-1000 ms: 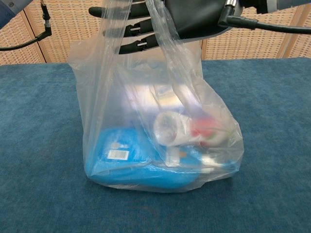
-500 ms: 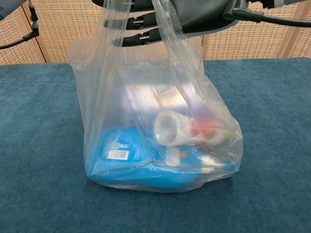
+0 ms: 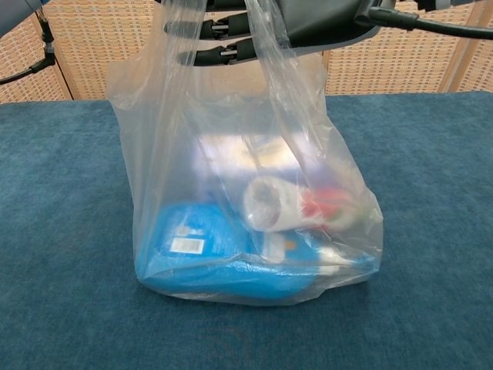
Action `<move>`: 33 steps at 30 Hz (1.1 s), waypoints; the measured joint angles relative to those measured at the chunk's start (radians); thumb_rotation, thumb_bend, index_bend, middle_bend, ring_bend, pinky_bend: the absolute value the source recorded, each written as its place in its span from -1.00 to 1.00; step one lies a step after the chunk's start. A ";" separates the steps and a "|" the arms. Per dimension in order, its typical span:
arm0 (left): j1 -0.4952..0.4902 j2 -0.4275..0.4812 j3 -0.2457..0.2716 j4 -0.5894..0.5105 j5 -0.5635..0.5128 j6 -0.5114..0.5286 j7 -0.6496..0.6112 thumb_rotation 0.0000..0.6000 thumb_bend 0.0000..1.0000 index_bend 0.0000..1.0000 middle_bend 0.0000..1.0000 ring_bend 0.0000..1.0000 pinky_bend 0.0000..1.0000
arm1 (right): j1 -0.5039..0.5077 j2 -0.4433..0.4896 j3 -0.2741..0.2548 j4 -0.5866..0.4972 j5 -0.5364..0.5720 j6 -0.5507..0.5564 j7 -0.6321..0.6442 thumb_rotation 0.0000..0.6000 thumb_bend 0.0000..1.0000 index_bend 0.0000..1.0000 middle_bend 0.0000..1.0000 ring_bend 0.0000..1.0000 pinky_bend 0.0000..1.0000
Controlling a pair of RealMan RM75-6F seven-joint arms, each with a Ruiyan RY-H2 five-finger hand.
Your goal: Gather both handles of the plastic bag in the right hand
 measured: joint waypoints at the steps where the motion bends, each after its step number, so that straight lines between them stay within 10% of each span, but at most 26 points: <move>1: 0.001 0.000 0.001 0.002 -0.001 0.000 -0.001 1.00 -1.00 -1.00 -1.00 -1.00 -1.00 | -0.001 -0.003 0.001 0.000 0.002 0.001 0.000 1.00 -1.00 -0.49 -0.41 -0.63 -0.78; 18: 0.043 0.091 0.067 0.004 0.041 -0.003 -0.114 0.50 -1.00 -1.00 -1.00 -1.00 -1.00 | -0.007 -0.007 -0.011 -0.019 -0.007 0.075 -0.010 1.00 -1.00 -0.50 -0.41 -0.63 -0.78; 33: 0.092 0.176 0.104 0.028 0.062 0.015 -0.161 0.49 -1.00 -1.00 -1.00 -1.00 -1.00 | 0.017 0.004 -0.044 -0.025 -0.014 0.136 0.007 1.00 -1.00 -0.49 -0.41 -0.63 -0.78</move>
